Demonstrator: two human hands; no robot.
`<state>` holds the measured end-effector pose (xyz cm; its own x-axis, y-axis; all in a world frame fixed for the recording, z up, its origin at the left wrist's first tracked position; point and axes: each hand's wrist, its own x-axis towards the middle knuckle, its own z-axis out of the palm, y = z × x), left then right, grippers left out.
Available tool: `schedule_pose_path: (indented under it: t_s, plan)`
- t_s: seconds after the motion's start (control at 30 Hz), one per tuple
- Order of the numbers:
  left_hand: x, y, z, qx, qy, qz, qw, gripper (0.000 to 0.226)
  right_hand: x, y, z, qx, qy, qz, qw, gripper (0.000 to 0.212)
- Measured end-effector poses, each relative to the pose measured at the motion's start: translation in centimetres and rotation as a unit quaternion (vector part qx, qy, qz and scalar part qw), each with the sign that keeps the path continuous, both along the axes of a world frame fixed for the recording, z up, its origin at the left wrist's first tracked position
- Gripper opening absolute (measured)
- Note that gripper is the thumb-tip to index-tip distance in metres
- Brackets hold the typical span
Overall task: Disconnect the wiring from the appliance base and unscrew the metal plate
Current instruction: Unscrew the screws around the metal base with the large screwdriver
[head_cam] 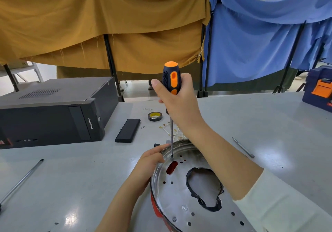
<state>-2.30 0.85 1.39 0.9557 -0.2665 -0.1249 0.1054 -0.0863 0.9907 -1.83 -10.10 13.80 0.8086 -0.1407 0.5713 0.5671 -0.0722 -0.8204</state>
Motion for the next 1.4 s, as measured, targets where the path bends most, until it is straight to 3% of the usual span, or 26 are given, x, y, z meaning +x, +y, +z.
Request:
schedule_pose_path:
  t_s: [0.23, 0.37, 0.47, 0.53, 0.6, 0.7, 0.87, 0.93, 1.07, 1.13, 1.23, 1.33, 1.4]
  plan:
    - [0.1, 0.0, -0.1, 0.009, -0.004, 0.006, 1.000, 0.052, 0.7, 0.1, -0.1, 0.022, 0.018, -0.036, 0.999, 0.020]
    - [0.1, 0.0, -0.2, 0.005, -0.001, 0.014, 1.000, 0.052, 1.4, -0.7, 0.5, 0.063, 0.073, 0.181, 0.979, 0.028]
    - [0.1, -0.1, -0.1, 0.009, 0.000, 0.017, 1.000, 0.051, 1.4, -1.1, 0.7, 0.052, 0.083, 0.233, 0.968, 0.024]
    - [0.1, -0.1, -0.2, 0.004, 0.001, 0.016, 1.000, 0.051, 1.0, -0.9, 0.6, 0.013, 0.067, 0.190, 0.979, 0.018]
    - [0.1, 0.0, -0.2, -0.004, 0.002, 0.011, 1.000, 0.051, 0.5, -0.5, 0.5, -0.037, 0.050, 0.090, 0.994, 0.025]
    - [0.3, 0.0, -0.3, -0.006, 0.003, 0.013, 1.000, 0.051, 0.1, 0.3, 0.3, -0.026, 0.005, -0.050, 0.998, 0.023]
    - [0.2, 0.0, -0.4, -0.009, 0.005, 0.016, 1.000, 0.052, 0.1, 0.9, -0.1, 0.006, -0.003, -0.083, 0.997, 0.018]
    - [0.2, 0.0, -0.3, -0.010, 0.007, 0.016, 1.000, 0.051, 0.3, 0.8, 0.2, 0.019, 0.011, -0.044, 0.999, 0.021]
    - [0.1, 0.0, -0.2, -0.008, 0.016, 0.025, 1.000, 0.050, 0.8, 0.0, 0.8, 0.025, 0.077, 0.214, 0.974, 0.028]
    - [0.1, 0.0, -0.1, -0.009, 0.015, 0.024, 1.000, 0.050, 0.9, -0.3, 0.7, 0.014, 0.071, 0.232, 0.970, 0.028]
    - [0.1, -0.1, 0.0, -0.010, 0.011, 0.016, 1.000, 0.050, 0.6, -0.4, 0.5, -0.019, 0.038, 0.138, 0.990, 0.017]
    - [0.2, 0.0, 0.0, -0.001, 0.004, 0.011, 1.000, 0.050, 0.5, -0.3, 0.2, -0.030, 0.020, -0.021, 0.999, 0.032]
    - [0.2, 0.0, 0.0, 0.005, 0.001, 0.014, 1.000, 0.051, 0.4, -0.1, 0.2, -0.005, 0.030, -0.053, 0.998, 0.029]
